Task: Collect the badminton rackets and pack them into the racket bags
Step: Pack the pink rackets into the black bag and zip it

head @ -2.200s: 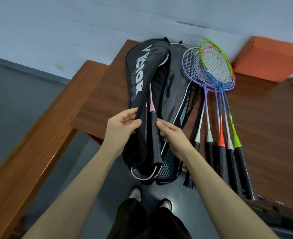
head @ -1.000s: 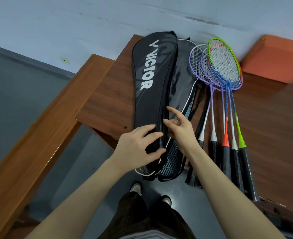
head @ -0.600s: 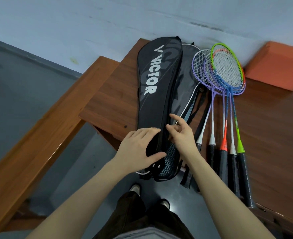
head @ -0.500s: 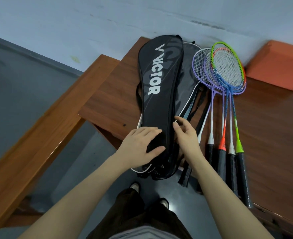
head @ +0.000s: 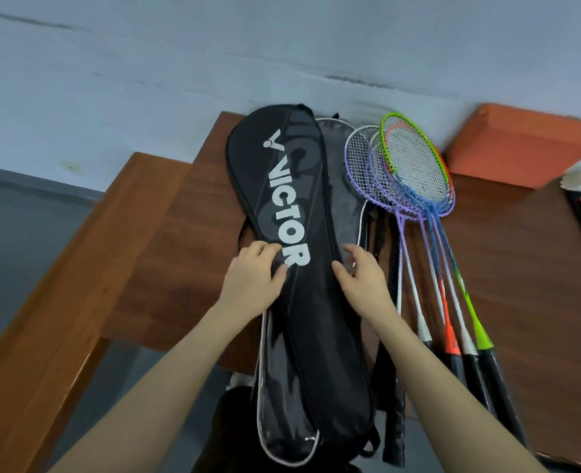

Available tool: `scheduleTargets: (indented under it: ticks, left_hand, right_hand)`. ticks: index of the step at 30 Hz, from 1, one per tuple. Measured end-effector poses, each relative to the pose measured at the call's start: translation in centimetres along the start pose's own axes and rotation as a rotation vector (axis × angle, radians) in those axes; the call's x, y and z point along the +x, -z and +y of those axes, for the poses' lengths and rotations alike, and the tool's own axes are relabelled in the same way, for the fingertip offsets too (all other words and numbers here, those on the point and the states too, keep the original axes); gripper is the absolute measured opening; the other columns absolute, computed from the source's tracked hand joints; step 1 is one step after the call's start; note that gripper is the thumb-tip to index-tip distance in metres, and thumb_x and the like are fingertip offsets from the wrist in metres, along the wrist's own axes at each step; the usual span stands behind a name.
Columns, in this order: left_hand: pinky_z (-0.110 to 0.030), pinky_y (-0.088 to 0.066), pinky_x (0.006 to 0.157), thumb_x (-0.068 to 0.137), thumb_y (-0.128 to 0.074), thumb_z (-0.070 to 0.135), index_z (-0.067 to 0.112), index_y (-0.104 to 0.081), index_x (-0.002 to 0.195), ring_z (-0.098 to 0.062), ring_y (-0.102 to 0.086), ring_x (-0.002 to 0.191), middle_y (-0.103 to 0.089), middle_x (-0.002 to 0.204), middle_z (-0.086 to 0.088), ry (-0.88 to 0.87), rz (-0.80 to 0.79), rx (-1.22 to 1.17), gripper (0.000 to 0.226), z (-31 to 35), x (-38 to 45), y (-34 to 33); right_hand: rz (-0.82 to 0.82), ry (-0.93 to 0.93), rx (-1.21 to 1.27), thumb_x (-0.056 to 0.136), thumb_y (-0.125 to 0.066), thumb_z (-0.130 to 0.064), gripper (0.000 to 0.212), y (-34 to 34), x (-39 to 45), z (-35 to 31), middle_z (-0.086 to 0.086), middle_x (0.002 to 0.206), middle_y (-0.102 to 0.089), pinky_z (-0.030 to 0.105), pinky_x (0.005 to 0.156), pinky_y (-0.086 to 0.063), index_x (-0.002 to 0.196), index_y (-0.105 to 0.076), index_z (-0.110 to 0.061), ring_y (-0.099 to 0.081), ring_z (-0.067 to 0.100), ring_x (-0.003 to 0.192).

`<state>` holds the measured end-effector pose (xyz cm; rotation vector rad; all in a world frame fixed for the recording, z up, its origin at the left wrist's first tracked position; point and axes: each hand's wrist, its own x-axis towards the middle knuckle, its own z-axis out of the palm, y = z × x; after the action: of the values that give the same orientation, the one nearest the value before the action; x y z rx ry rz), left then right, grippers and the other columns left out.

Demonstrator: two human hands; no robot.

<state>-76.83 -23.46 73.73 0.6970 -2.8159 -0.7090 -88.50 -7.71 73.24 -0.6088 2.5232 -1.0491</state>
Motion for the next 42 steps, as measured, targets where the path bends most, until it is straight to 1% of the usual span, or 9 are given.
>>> scheduleTargets:
  ticks: [8,11,13,16,20,26,34,38,42]
  left_hand:
    - [-0.043,-0.014,0.112,0.091,-0.041,0.051,0.022,-0.028,0.144,-0.024,-0.009,0.142,-0.016,0.155,-0.003,-0.110,-0.208,0.135,0.061,-6.6,13.5,0.8]
    - [-0.041,-0.008,0.114,0.091,-0.033,0.058,0.025,-0.016,0.147,-0.022,-0.002,0.143,-0.007,0.157,0.000,-0.161,-0.309,0.203,0.067,-8.2,16.2,-0.3]
    - [-0.040,-0.011,0.113,0.087,-0.025,0.065,0.026,-0.017,0.147,-0.020,-0.008,0.143,-0.012,0.156,0.001,-0.181,-0.342,0.209,0.072,-9.2,16.6,-1.0]
    - [-0.041,-0.030,0.107,0.080,-0.024,0.065,0.020,-0.042,0.138,-0.021,-0.036,0.134,-0.038,0.146,-0.004,-0.231,-0.255,0.175,0.075,-10.9,14.9,-1.2]
    - [-0.040,-0.028,0.108,0.082,-0.024,0.063,0.021,-0.047,0.134,-0.015,-0.038,0.133,-0.045,0.142,-0.001,-0.251,-0.267,0.194,0.072,-12.6,13.0,-1.0]
    - [-0.037,-0.025,0.108,0.080,-0.016,0.066,0.020,-0.055,0.128,-0.012,-0.041,0.131,-0.049,0.138,0.001,-0.253,-0.279,0.187,0.077,-13.1,12.1,0.4]
    - [-0.036,-0.038,0.090,0.086,-0.029,0.052,0.015,-0.059,0.122,-0.026,-0.060,0.100,-0.066,0.110,-0.002,-0.299,-0.179,0.068,0.060,-10.9,17.1,3.1]
    - [-0.038,-0.040,0.092,0.093,-0.046,0.036,0.013,-0.058,0.123,-0.026,-0.058,0.105,-0.063,0.116,-0.006,-0.283,-0.030,-0.162,0.040,-8.1,19.9,5.4]
    - [-0.037,-0.042,0.095,0.091,-0.050,0.043,0.016,-0.049,0.130,-0.017,-0.053,0.110,-0.056,0.122,-0.003,-0.176,0.055,-0.362,0.048,-5.4,22.2,7.9]
  right_hand:
    - [0.086,-0.184,-0.121,0.090,-0.057,-0.028,0.048,-3.4,10.8,-4.2,0.014,0.125,-0.053,0.044,0.098,-0.042,0.133,-0.045,-0.010,-0.052,0.029,0.115]
    - [0.166,-0.183,-0.109,0.090,-0.057,-0.017,0.043,-4.0,12.7,-4.7,0.013,0.124,-0.056,0.032,0.096,-0.041,0.132,-0.048,-0.009,-0.053,0.026,0.113]
    - [0.230,-0.167,-0.074,0.090,-0.057,-0.012,0.041,-4.2,13.1,-4.9,0.011,0.121,-0.058,0.026,0.092,-0.040,0.130,-0.051,-0.010,-0.055,0.023,0.110]
    - [0.269,-0.170,-0.006,0.089,-0.058,-0.012,0.038,-4.4,13.0,-5.2,0.007,0.116,-0.060,0.021,0.088,-0.040,0.127,-0.054,-0.011,-0.057,0.017,0.101]
    - [0.241,-0.132,0.098,0.088,-0.057,-0.010,0.035,-5.2,11.4,-6.8,-0.003,0.111,-0.062,0.011,0.082,-0.043,0.122,-0.058,-0.013,-0.058,0.009,0.096]
    - [0.252,-0.208,0.206,0.087,-0.062,-0.016,0.024,-5.7,10.4,-7.5,-0.006,0.092,-0.065,0.020,0.079,-0.047,0.111,-0.061,-0.015,-0.061,0.009,0.088]
    - [0.216,-0.263,0.261,0.086,-0.062,-0.015,0.035,-4.7,15.5,-9.7,0.001,0.109,-0.067,0.033,0.094,-0.050,0.120,-0.059,-0.011,-0.061,0.012,0.100]
    - [0.209,-0.112,0.302,0.081,-0.065,-0.005,0.027,-3.8,15.1,-12.0,-0.001,0.094,-0.065,0.032,0.084,-0.052,0.105,-0.059,-0.016,-0.062,0.013,0.087]
    - [0.122,0.069,0.311,0.077,-0.068,-0.002,0.029,-3.4,13.3,-14.4,0.006,0.089,-0.067,0.034,0.079,-0.053,0.102,-0.062,-0.015,-0.062,0.024,0.083]
